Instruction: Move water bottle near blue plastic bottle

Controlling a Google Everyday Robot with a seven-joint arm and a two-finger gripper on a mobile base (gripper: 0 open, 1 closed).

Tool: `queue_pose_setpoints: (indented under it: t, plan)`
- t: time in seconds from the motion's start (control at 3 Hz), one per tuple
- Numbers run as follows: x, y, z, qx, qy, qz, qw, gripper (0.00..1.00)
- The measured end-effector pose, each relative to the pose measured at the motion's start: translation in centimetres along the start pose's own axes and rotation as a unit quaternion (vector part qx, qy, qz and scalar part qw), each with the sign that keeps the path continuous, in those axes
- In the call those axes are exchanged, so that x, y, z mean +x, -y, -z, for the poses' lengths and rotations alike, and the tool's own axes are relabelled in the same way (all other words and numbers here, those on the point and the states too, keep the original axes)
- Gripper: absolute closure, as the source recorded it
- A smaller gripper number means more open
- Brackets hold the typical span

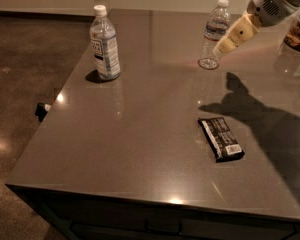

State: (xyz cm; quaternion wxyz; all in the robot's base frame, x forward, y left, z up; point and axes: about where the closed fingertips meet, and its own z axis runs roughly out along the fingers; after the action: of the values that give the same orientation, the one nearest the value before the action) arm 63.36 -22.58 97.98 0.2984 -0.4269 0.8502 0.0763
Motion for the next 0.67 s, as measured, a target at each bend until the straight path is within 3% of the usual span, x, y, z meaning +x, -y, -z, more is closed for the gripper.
queue_pose_setpoints:
  t: [0.67]
  plan:
    - [-1.1, 4.3, -0.9, 0.019, 0.059, -0.057, 0.9964, 0.00]
